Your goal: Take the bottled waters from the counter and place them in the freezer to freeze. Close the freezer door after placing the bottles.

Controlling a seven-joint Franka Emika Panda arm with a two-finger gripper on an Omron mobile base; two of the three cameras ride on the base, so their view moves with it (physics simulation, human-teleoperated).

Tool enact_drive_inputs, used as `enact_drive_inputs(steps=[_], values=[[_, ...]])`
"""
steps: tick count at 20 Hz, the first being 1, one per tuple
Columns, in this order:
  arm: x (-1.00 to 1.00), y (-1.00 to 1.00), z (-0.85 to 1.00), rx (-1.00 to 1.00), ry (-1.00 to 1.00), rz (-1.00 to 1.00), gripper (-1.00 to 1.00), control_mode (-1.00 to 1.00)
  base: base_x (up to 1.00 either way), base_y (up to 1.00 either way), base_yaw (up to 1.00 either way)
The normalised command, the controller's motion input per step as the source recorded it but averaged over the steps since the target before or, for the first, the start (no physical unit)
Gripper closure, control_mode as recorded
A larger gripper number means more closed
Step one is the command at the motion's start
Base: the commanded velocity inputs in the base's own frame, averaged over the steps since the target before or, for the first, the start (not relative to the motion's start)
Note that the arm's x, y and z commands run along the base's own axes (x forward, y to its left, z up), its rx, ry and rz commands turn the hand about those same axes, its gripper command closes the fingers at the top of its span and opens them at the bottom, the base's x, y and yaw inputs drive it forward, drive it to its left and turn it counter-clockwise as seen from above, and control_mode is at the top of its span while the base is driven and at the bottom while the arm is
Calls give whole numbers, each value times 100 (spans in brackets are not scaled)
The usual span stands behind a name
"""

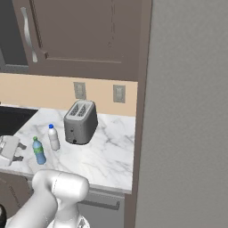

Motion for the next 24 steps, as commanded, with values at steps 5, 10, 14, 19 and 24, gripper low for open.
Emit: enact_drive_inputs(steps=[5, 10, 14, 19, 24], values=[[18, -4, -4, 0, 0, 0, -100, -100, 0, 0, 0], [39, 4, -2, 0, 0, 0, -100, -100, 0, 0, 0], [29, 9, 0, 0, 0, 0, -100, -100, 0, 0, 0], [27, 6, -1, 0, 0, 0, -100, -100, 0, 0, 0], [21, 10, -8, 0, 0, 0, -100, -100, 0, 0, 0]])
